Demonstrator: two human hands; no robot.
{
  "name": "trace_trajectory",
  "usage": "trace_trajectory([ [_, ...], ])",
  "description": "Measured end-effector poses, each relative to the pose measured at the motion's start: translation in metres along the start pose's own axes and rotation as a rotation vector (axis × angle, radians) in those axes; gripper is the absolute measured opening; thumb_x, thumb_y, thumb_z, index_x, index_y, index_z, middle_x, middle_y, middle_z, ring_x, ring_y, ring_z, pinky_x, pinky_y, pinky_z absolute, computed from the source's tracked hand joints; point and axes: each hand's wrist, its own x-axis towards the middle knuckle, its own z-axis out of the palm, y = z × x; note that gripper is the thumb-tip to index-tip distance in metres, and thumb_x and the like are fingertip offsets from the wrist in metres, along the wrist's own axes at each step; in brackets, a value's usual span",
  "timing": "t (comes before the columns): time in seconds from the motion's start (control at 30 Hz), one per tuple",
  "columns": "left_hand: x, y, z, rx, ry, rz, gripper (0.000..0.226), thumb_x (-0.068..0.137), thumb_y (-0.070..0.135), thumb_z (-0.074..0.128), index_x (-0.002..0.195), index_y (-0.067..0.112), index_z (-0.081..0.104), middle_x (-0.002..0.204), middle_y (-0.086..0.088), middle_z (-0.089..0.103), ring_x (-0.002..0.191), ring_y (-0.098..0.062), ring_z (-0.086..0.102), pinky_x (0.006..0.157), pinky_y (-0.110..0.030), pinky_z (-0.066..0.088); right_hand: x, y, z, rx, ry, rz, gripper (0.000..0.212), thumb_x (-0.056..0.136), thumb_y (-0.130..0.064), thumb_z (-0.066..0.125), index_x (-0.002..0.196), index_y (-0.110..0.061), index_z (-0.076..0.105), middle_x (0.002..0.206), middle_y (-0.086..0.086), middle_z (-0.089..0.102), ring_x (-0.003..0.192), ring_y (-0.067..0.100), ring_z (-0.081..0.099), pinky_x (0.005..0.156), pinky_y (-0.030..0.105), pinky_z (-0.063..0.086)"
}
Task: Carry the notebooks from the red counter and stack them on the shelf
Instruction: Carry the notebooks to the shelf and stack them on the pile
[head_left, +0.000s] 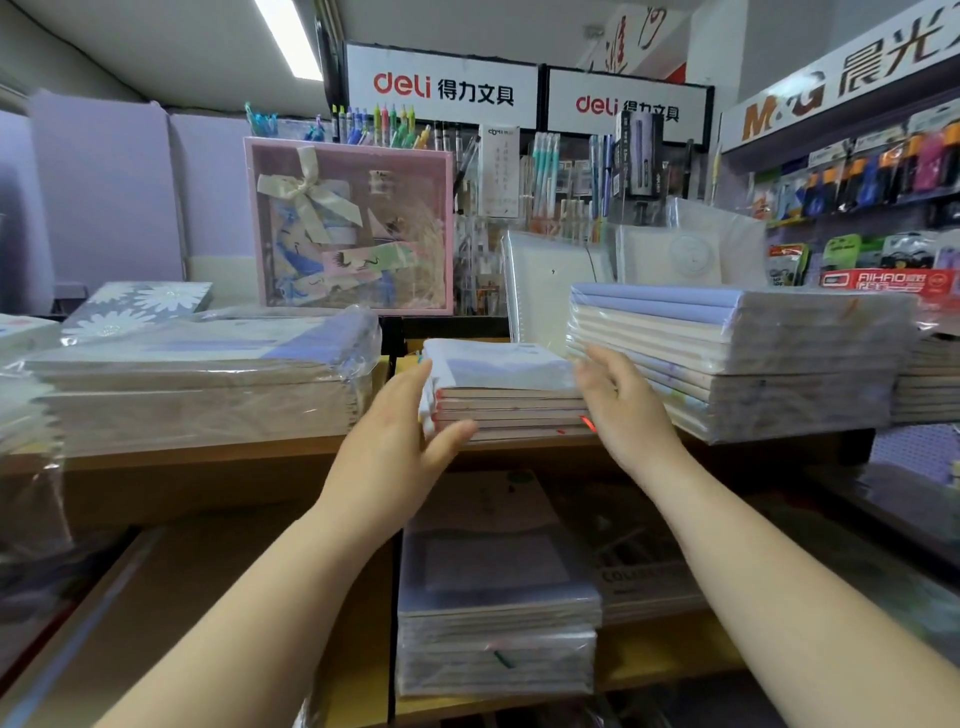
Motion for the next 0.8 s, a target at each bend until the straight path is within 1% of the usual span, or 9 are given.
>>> trace_trajectory([
  [0.03,-0.005,0.000,0.000,0.000,0.021,0.022,0.066,0.083,0.030,0.058,0.141,0.019,0.028,0.143,-0.002,0.045,0.128,-0.018,0.045,0.099,-0.029,0.039,-0.003,0.004,-0.004,-0.034,-0.054,-0.030,0.051,0.092,-0.031,0.042,0.140,-0.016,0.035,0.148,0.004,0.038,0.135,0.017,0.034,0.087,0.002,0.032],
  [0.07,-0.007,0.000,0.001,-0.001,0.034,0.032,0.064,0.083,0.027,0.059,0.140,0.020,0.031,0.138,-0.002,0.051,0.124,-0.019,0.049,0.093,-0.026,0.040,-0.006,0.007,-0.007,-0.077,-0.107,-0.052,0.054,0.090,-0.032,0.046,0.141,-0.019,0.032,0.150,0.002,0.035,0.137,0.017,0.031,0.097,0.013,0.030],
  [0.1,-0.008,0.000,0.002,0.007,0.043,0.037,0.061,0.083,0.024,0.060,0.138,0.020,0.034,0.134,-0.004,0.055,0.120,-0.020,0.052,0.091,-0.026,0.040,-0.007,0.009,-0.010,-0.110,-0.149,-0.062,0.056,0.089,-0.032,0.049,0.141,-0.021,0.032,0.150,0.002,0.035,0.137,0.016,0.031,0.100,0.020,0.028],
  [0.23,-0.003,0.004,0.001,0.066,0.018,0.011,0.058,0.083,0.023,0.060,0.136,0.019,0.037,0.132,-0.005,0.057,0.118,-0.021,0.055,0.096,-0.031,0.043,-0.005,0.008,-0.015,-0.158,-0.237,-0.072,0.055,0.086,-0.030,0.055,0.137,-0.022,0.037,0.145,0.004,0.040,0.132,0.018,0.038,0.102,0.026,0.032],
  [0.3,-0.003,0.006,-0.002,0.078,0.002,0.016,0.059,0.082,0.022,0.061,0.136,0.021,0.037,0.131,-0.004,0.058,0.118,-0.021,0.055,0.095,-0.030,0.042,-0.005,0.007,-0.018,-0.189,-0.283,-0.084,0.056,0.085,-0.030,0.056,0.137,-0.023,0.036,0.141,0.000,0.041,0.128,0.016,0.040,0.098,0.024,0.032],
  [0.4,-0.003,0.009,-0.006,0.136,-0.011,0.012,0.056,0.081,0.023,0.063,0.133,0.023,0.041,0.128,-0.003,0.061,0.117,-0.023,0.055,0.093,-0.031,0.043,-0.006,0.005,-0.023,-0.244,-0.337,-0.088,0.059,0.086,-0.032,0.055,0.139,-0.026,0.032,0.124,-0.010,0.038,0.112,0.005,0.035,0.092,0.020,0.029],
  [0.47,-0.001,0.009,-0.007,0.137,-0.029,-0.012,0.054,0.081,0.023,0.063,0.131,0.023,0.044,0.128,-0.003,0.061,0.118,-0.023,0.055,0.093,-0.031,0.043,-0.005,0.004,-0.025,-0.275,-0.342,-0.093,0.058,0.086,-0.033,0.056,0.139,-0.027,0.032,0.117,-0.013,0.035,0.108,0.003,0.034,0.089,0.019,0.028],
  [0.7,0.014,0.013,-0.006,0.134,-0.080,-0.062,0.057,0.080,0.020,0.064,0.132,0.019,0.042,0.130,-0.004,0.060,0.119,-0.021,0.053,0.095,-0.029,0.041,0.006,0.004,-0.020,-0.338,-0.351,-0.098,0.056,0.085,-0.034,0.056,0.137,-0.025,0.035,0.114,-0.008,0.040,0.104,0.007,0.039,0.086,0.019,0.030],
  [0.8,0.014,0.012,-0.004,0.133,-0.069,-0.066,0.057,0.080,0.019,0.064,0.132,0.018,0.042,0.130,-0.005,0.059,0.119,-0.021,0.053,0.095,-0.030,0.041,0.008,0.004,-0.022,-0.364,-0.376,-0.108,0.055,0.086,-0.034,0.054,0.137,-0.026,0.035,0.119,-0.004,0.044,0.103,0.007,0.038,0.086,0.019,0.030],
])
